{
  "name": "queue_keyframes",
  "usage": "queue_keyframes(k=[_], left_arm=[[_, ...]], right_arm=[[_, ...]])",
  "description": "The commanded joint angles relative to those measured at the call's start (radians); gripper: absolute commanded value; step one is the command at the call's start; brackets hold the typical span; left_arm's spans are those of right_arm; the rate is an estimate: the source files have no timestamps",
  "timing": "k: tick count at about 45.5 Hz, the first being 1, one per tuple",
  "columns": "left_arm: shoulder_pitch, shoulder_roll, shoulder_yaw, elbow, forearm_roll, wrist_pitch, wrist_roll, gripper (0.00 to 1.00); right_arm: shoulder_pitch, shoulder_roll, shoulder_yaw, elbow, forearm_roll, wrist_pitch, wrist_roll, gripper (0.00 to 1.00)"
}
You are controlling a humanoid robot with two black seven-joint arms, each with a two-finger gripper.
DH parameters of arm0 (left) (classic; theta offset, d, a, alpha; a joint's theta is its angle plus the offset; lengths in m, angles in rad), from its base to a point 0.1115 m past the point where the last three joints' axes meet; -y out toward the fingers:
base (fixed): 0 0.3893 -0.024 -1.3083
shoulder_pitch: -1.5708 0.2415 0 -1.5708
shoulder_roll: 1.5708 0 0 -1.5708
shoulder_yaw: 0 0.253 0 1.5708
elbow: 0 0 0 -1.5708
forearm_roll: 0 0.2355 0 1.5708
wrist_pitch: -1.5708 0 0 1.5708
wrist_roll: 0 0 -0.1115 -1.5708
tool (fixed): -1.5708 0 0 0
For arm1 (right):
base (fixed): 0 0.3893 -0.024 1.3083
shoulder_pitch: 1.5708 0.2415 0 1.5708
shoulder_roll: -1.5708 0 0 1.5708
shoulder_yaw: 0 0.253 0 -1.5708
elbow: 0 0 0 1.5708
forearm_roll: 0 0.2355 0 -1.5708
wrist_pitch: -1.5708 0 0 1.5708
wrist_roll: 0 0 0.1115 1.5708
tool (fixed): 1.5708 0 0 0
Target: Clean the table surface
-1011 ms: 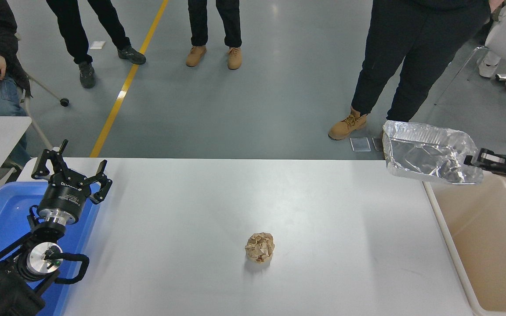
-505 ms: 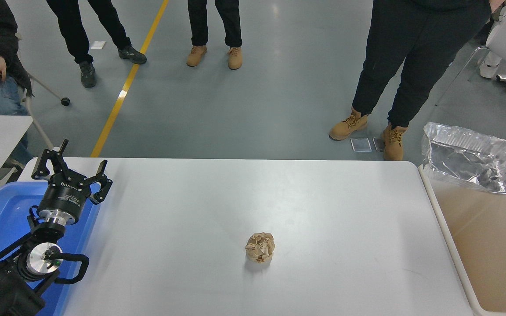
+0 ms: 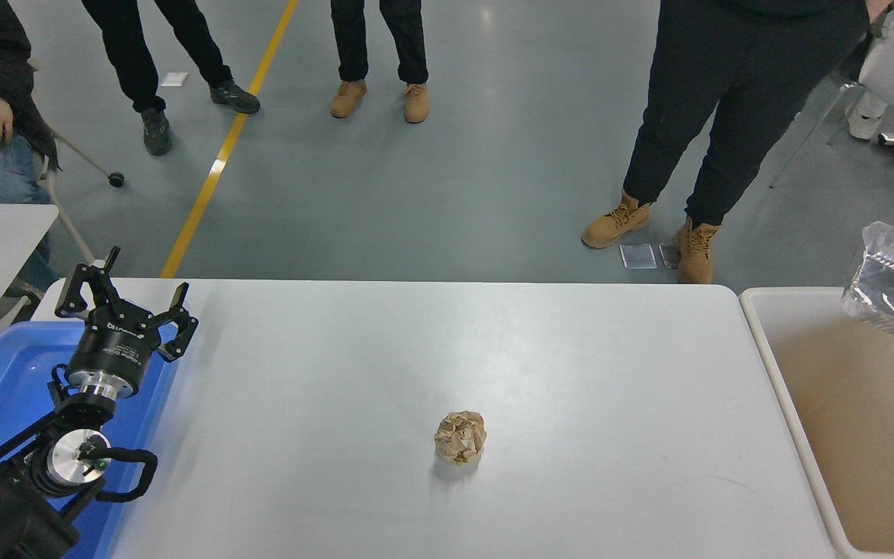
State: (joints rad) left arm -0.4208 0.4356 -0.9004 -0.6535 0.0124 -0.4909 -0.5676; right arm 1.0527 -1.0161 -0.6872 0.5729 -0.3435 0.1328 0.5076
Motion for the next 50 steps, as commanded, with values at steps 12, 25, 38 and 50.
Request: queue_keyframes(k=[12, 25, 38, 50], left_arm=[[-0.001, 0.0, 0.0, 0.0, 0.0, 0.0, 0.0, 0.99], [0.0, 0.0, 0.0, 0.0, 0.0, 0.0, 0.0, 0.99], [0.0, 0.0, 0.0, 0.0, 0.0, 0.0, 0.0, 0.99], [0.0, 0.0, 0.0, 0.0, 0.0, 0.0, 0.0, 0.99]], right_arm=[[-0.148, 0.103, 0.018, -0.185, 0.132, 0.01, -0.046, 0.0], [-0.181, 0.174, 0.018, -0.251, 0.167, 0.008, -0.132, 0.0], [-0.227, 0.209, 0.028, -0.26, 0.189, -0.002, -0.196, 0.0], [-0.302, 0.271, 0.078, -0.332, 0.189, -0.004, -0.213, 0.0]])
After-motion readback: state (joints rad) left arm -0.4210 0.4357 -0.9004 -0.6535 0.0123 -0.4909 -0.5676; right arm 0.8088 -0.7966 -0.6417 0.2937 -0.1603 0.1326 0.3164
